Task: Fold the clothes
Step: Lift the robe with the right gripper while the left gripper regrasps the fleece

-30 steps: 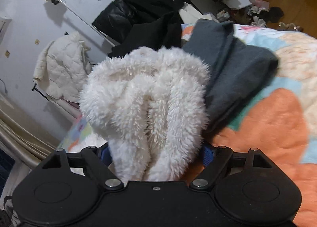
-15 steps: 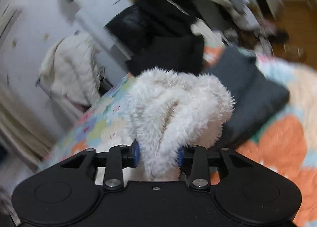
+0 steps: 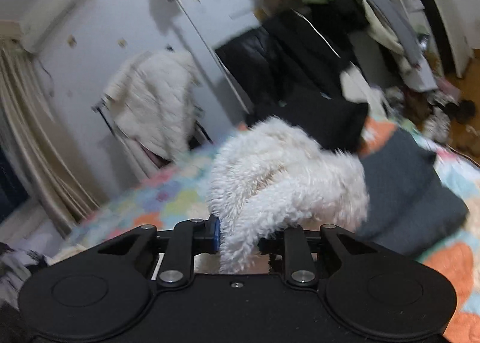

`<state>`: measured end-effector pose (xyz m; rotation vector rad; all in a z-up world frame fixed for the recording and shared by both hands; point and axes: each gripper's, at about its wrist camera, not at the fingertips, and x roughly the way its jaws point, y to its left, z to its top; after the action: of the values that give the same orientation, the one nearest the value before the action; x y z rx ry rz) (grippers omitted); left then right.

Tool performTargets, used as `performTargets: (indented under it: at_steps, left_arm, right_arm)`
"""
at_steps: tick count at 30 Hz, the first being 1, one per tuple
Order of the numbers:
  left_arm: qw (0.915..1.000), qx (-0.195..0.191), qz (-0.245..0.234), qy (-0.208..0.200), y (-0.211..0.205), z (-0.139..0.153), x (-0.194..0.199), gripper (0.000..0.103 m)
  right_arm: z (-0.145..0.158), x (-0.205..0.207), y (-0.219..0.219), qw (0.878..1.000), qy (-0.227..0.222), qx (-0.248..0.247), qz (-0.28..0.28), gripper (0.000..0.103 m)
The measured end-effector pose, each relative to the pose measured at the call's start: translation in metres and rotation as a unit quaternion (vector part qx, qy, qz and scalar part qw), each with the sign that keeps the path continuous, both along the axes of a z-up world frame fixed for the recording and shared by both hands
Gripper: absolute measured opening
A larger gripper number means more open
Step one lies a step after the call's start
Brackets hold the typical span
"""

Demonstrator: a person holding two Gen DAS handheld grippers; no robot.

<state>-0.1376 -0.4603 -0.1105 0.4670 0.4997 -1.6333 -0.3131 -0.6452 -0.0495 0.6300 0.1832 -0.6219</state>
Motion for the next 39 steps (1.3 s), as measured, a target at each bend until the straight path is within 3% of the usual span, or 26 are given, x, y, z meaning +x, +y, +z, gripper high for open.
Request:
performTargets:
  at_steps: [1,3,5,6,7,11,12,15,17,19,20,21,25,28,31,34,37,39]
  left_arm:
    - [1.0,0.0,0.005,-0.006,-0.005,-0.005,-0.004,0.093]
    - [0.9975,0.02,0.048,-0.047,-0.022,-0.016,-0.012,0.095]
    - [0.9885,0.063,0.096,-0.098,-0.04,-0.027,-0.017,0.087]
    - [0.9851,0.076,0.111,-0.107,-0.045,-0.029,-0.017,0.07]
    - [0.9832,0.079,0.126,-0.106,-0.047,-0.028,-0.016,0.058]
    - [0.9826,0.085,0.143,-0.083,-0.047,-0.021,-0.005,0.04]
    - [0.9831,0.085,0.142,-0.077,-0.047,-0.019,-0.002,0.035]
    - [0.9841,0.084,0.146,-0.056,-0.043,-0.017,0.006,0.03]
    - [0.9845,0.083,0.146,-0.051,-0.041,-0.016,0.007,0.028]
    - [0.985,0.082,0.14,-0.06,-0.042,-0.015,0.004,0.025]
    - [0.9853,0.082,0.137,-0.061,-0.042,-0.013,0.004,0.024]
    - [0.9855,0.082,0.135,-0.062,-0.043,-0.011,0.005,0.023]
    - [0.9874,0.074,0.125,-0.063,-0.044,0.002,0.004,0.019]
    - [0.9912,0.05,0.107,-0.059,-0.048,0.026,-0.003,0.019]
    - [0.9931,0.018,0.091,-0.072,-0.062,0.063,-0.016,0.019]
    - [0.9971,-0.021,0.053,-0.051,-0.08,0.099,-0.04,0.019]
    - [0.997,-0.037,0.019,-0.066,-0.108,0.106,-0.081,0.02]
    - [0.9992,0.006,0.01,-0.039,-0.129,0.086,-0.088,0.025]
  right_arm:
    - [0.004,-0.001,-0.002,1.0,-0.009,0.001,0.002,0.025]
    - [0.005,-0.003,-0.007,1.0,-0.02,0.015,0.001,0.025]
    - [-0.003,-0.003,-0.012,0.999,-0.015,0.032,-0.001,0.025]
    - [-0.008,-0.004,-0.014,0.999,-0.014,0.043,-0.001,0.025]
    - [-0.014,-0.004,-0.016,0.998,-0.013,0.055,0.0,0.026]
    - [-0.032,-0.005,-0.023,0.996,-0.016,0.09,-0.01,0.042]
    - [-0.036,-0.004,-0.026,0.995,-0.015,0.1,-0.009,0.052]
    - [-0.046,0.009,-0.035,0.993,0.019,0.113,0.007,0.061]
    - [-0.048,0.022,-0.038,0.993,0.061,0.096,0.003,0.062]
    - [-0.049,0.032,-0.041,0.993,0.08,0.082,-0.002,0.059]
    - [-0.049,0.035,-0.041,0.994,0.083,0.074,-0.004,0.053]
    - [-0.048,0.037,-0.041,0.994,0.086,0.067,-0.006,0.036]
    - [-0.022,0.034,-0.027,0.997,0.078,-0.008,0.002,0.025]
    - [0.008,0.022,-0.022,0.997,0.051,-0.053,-0.008,0.021]
    - [0.039,-0.002,-0.031,0.997,0.009,-0.065,-0.035,0.021]
    - [0.066,-0.027,-0.04,0.993,-0.002,-0.09,-0.076,0.021]
    - [0.082,-0.055,-0.054,0.988,-0.002,-0.094,-0.121,0.021]
    - [0.073,-0.068,-0.067,0.99,0.012,-0.056,-0.127,0.021]
